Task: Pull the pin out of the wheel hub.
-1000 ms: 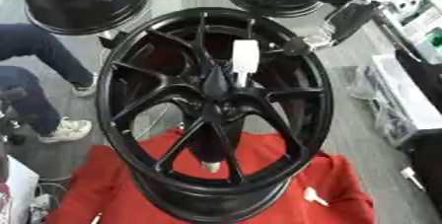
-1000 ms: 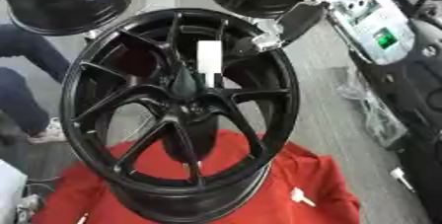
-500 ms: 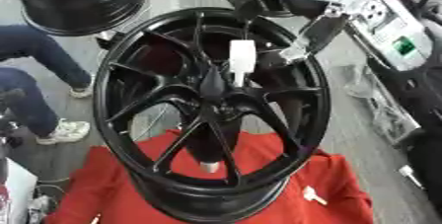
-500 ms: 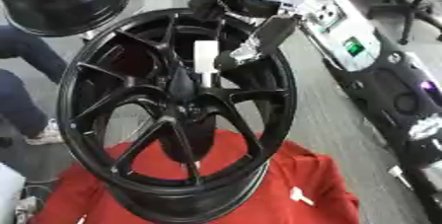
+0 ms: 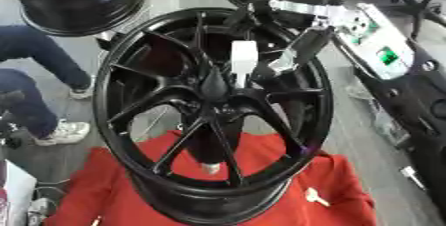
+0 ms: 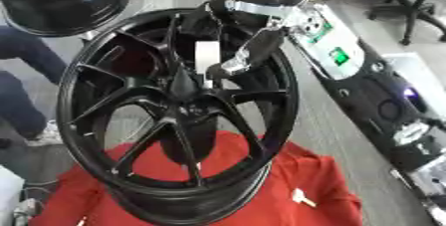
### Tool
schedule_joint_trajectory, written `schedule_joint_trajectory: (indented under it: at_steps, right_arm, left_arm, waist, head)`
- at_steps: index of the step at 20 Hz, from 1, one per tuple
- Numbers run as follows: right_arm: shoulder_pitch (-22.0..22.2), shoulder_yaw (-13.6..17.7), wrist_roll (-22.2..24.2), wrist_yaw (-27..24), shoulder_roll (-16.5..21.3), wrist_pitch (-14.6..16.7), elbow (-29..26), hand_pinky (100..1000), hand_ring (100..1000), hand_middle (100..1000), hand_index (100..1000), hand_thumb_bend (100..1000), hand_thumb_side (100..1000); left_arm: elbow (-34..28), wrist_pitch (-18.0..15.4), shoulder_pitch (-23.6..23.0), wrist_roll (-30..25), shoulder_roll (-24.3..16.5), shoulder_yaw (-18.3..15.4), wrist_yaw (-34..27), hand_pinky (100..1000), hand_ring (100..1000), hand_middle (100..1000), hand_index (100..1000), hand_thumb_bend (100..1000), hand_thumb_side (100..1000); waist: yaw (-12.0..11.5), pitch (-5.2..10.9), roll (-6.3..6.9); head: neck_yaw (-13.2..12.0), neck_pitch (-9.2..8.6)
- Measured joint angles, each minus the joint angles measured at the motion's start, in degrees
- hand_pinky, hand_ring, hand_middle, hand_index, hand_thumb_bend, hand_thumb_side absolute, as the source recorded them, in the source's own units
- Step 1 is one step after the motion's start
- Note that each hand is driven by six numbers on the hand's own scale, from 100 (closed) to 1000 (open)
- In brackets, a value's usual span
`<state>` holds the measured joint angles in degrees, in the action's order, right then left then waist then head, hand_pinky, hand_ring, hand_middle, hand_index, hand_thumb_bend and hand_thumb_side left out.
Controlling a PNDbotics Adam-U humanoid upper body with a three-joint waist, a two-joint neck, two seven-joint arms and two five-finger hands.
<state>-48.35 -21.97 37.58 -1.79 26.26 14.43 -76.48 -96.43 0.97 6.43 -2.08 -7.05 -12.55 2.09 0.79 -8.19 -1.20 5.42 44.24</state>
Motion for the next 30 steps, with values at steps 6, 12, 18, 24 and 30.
schedule_joint_trajectory:
  at_steps: [6,12,18,24,30]
  right_arm:
    - [0.34,-0.19,-1.01,1.16,-0.86,0.5,1.47,826,778,704,790,587,339]
    - [0.55,-0.31,-1.84,2.21,-1.42,0.96,2.53,819,765,673,753,571,325]
    - [0.56,-0.31,-3.25,3.29,-1.88,1.23,3.2,812,752,645,726,556,313]
    - [0.81,-0.31,-4.65,4.78,-2.28,1.46,4.02,805,738,620,706,539,298]
    - [1.03,-0.3,-5.98,5.73,-2.35,1.77,4.55,803,734,616,709,539,290]
  left_arm:
    - [0.0,0.01,0.0,-0.02,0.0,0.0,0.0,693,960,778,687,230,861]
    - [0.0,0.02,0.0,-0.03,0.01,0.0,0.0,694,959,778,687,231,860]
    - [0.0,0.03,-0.01,-0.04,0.01,0.01,0.0,694,959,778,687,230,861]
    - [0.0,0.04,-0.01,-0.09,0.01,0.01,0.0,694,958,777,687,231,860]
    - [0.0,0.02,0.0,-0.16,0.01,0.01,0.0,694,958,777,687,231,860]
  waist:
    - [0.0,0.0,-0.02]
    - [0.0,0.0,-0.02]
    - [-0.01,0.0,-0.02]
    - [-0.07,0.0,-0.02]
    - [-0.11,0.0,-0.04]
  head:
    - [0.01,0.0]
    - [0.1,0.0]
    - [0.21,0.0]
    - [0.22,0.0]
    - [0.25,0.0]
